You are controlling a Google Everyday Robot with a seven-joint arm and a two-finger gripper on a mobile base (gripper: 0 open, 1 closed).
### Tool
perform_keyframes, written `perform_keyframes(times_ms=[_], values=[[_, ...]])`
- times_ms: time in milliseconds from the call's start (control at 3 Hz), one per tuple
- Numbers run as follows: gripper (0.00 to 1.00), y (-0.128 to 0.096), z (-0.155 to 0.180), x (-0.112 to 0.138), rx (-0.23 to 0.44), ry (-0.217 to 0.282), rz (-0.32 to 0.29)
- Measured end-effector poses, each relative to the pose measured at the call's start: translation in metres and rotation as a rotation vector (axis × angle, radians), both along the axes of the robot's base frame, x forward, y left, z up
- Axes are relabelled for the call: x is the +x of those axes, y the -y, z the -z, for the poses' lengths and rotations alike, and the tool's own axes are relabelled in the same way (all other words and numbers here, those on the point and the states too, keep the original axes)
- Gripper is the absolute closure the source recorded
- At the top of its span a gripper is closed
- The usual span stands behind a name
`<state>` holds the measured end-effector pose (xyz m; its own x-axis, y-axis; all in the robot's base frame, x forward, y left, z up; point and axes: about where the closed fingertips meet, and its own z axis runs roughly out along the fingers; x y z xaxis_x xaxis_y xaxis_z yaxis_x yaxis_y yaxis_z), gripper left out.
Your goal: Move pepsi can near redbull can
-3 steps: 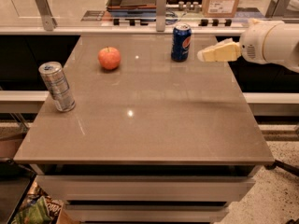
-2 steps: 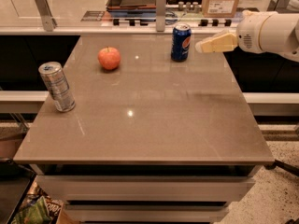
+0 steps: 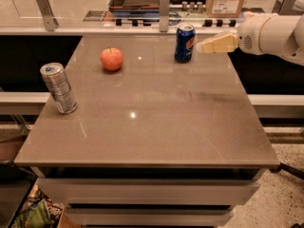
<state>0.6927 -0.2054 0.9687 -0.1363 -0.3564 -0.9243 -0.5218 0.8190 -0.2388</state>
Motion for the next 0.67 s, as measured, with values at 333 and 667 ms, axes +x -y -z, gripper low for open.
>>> perform_keyframes(times_ms=[333,667], values=[[0.00,-0.010,0.008,0.020,0.042,0.003,-0.004],[0.00,-0.020,0.015,0.036,0.067,-0.003,-0.019]])
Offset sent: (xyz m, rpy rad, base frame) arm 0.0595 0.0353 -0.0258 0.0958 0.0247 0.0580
